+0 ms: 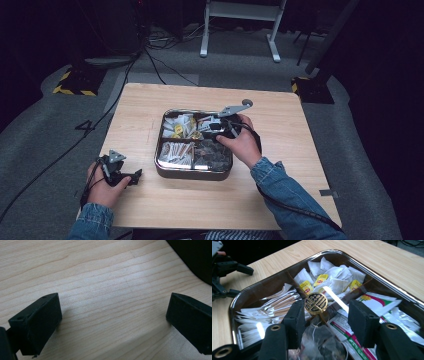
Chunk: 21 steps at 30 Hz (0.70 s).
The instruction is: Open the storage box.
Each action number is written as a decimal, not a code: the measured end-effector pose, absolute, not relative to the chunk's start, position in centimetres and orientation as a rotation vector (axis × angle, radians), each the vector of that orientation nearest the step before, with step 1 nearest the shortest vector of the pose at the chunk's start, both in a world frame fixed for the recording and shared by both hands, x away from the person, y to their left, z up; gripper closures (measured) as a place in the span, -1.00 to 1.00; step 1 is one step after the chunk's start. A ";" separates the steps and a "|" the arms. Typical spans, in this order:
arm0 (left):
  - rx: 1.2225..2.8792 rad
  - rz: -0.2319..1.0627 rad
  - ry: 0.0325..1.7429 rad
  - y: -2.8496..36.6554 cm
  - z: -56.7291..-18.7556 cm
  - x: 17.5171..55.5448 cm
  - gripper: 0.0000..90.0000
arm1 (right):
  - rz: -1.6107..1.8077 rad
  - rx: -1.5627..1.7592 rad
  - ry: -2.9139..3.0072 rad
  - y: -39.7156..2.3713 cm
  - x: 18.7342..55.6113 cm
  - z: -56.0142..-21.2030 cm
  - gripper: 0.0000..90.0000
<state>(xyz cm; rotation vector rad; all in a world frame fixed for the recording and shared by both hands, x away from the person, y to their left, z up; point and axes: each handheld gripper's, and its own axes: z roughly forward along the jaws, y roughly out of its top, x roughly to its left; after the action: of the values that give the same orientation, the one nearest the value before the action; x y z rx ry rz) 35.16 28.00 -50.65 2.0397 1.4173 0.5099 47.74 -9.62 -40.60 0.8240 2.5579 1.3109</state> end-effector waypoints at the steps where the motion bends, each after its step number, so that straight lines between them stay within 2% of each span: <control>1: 2.039 0.510 1.417 28.0 -50.7 35.2 -0.99 | 1.307 0.824 2.562 -9.3 47.9 -40.8 0.05; 15: 2.040 0.511 1.418 28.0 -50.6 35.1 -0.99 | 1.263 0.781 2.623 -6.3 48.7 -43.4 -0.06; 21: 2.040 0.512 1.416 28.0 -50.6 35.1 -0.99 | 1.210 0.752 2.627 -5.7 48.8 -44.0 0.04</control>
<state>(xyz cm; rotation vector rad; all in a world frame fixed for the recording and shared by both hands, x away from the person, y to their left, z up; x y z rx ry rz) 35.08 27.98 -50.65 2.0403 1.4162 0.5121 48.78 -5.66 -44.04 0.7523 2.6265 1.2105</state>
